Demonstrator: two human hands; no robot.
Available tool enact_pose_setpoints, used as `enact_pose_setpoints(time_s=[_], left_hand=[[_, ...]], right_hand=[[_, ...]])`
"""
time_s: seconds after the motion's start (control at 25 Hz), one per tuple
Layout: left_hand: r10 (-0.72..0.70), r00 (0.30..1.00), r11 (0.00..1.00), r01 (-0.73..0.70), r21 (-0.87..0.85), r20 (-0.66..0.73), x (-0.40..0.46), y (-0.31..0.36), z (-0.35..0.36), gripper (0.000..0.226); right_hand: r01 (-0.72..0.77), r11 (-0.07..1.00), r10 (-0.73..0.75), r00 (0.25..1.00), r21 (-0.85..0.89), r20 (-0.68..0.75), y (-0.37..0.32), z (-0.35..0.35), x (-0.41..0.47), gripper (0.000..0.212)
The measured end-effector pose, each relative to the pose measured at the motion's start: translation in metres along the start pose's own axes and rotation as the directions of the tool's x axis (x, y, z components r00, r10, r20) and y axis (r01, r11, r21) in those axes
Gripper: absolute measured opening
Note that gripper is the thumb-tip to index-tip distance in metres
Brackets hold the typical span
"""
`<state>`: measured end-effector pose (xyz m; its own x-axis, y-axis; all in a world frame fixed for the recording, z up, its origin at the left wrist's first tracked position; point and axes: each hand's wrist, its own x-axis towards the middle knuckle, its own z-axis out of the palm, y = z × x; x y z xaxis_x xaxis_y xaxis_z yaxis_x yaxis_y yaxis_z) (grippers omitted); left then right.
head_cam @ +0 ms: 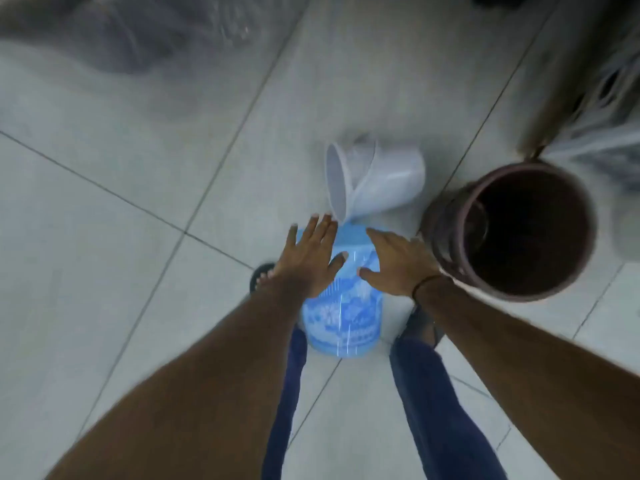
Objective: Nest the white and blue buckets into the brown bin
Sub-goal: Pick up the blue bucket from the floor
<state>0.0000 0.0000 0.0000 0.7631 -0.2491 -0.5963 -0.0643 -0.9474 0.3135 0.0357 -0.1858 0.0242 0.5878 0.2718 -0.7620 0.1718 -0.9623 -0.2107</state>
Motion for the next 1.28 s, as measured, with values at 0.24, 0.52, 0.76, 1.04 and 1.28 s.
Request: enact_pose_setpoints(time_s=[0.24,0.52,0.76,1.04,1.28], left_hand=[[0.046,0.999,0.995,-0.046,0.09,0.005,-0.026,0.01,0.043,0.026],[0.184,0.97,0.983,-0.184,-0.015,0.16,-0.141,0.083,0.074,0.029],[-0.027,0.865,0.998,-0.004,0.062,0.501,-0.16,0.134,0.159,0.046],[-0.169,0.826,0.976,0.065,0.206,0.538,-0.162,0.143,0.187,0.056],[-0.09,0.875,0.962,0.199,-0.184,0.476,-0.15,0.124,0.089,0.033]], right_hand=[[0.1,0.973,-0.108,0.994,-0.209,-0.026,-0.011,0.056,-0.007,0.061],[0.262,0.903,-0.252,0.965,-0.341,0.075,0.001,0.096,-0.131,0.032],[0.449,0.787,-0.311,0.881,-0.423,0.356,0.044,0.167,-0.153,0.025],[0.437,0.77,-0.237,0.872,-0.464,0.428,0.048,0.184,-0.16,0.036],[0.397,0.759,-0.249,0.909,-0.516,0.334,0.034,0.075,-0.159,0.031]])
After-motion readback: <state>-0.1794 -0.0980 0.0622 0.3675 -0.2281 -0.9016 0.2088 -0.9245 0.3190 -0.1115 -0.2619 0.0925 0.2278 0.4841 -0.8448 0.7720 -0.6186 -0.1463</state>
